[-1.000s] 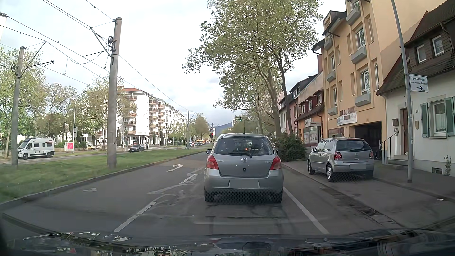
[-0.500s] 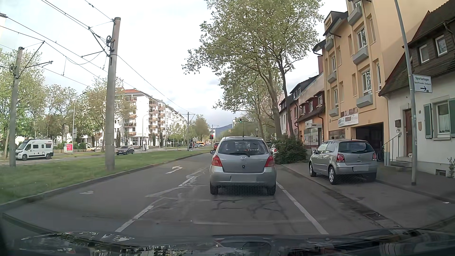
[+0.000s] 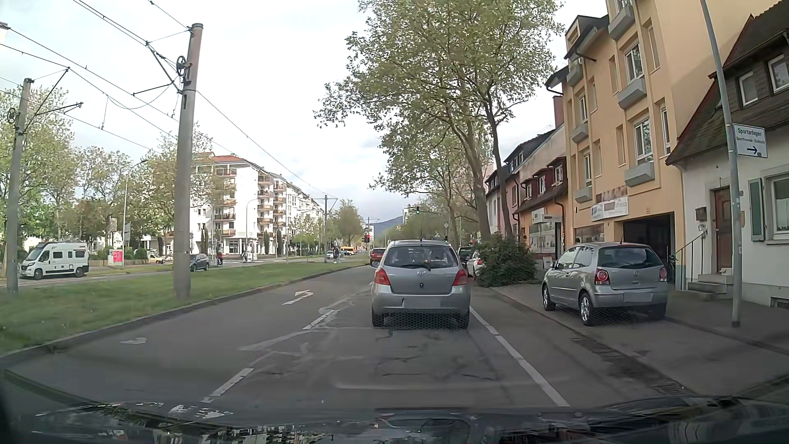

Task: Follow the waypoints while adhering to traffic rules and regulations

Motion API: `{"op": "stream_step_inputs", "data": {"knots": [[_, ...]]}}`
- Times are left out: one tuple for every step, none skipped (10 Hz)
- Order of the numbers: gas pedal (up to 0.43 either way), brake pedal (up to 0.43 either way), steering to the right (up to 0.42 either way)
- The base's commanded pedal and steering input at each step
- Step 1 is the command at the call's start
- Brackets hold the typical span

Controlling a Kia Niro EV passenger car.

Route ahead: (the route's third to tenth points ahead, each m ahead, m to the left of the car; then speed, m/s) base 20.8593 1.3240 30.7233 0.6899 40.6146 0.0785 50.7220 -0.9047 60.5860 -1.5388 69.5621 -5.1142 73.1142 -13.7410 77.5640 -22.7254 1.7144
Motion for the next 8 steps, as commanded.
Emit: {"op": "stream_step_inputs", "data": {"knots": [[0.248, 0.000, -0.002], [0.248, 0.000, -0.003], [0.248, 0.000, -0.003], [0.248, 0.000, -0.003], [0.248, 0.000, -0.002], [0.248, 0.000, -0.002], [0.248, 0.000, -0.003], [0.248, 0.000, -0.002]]}}
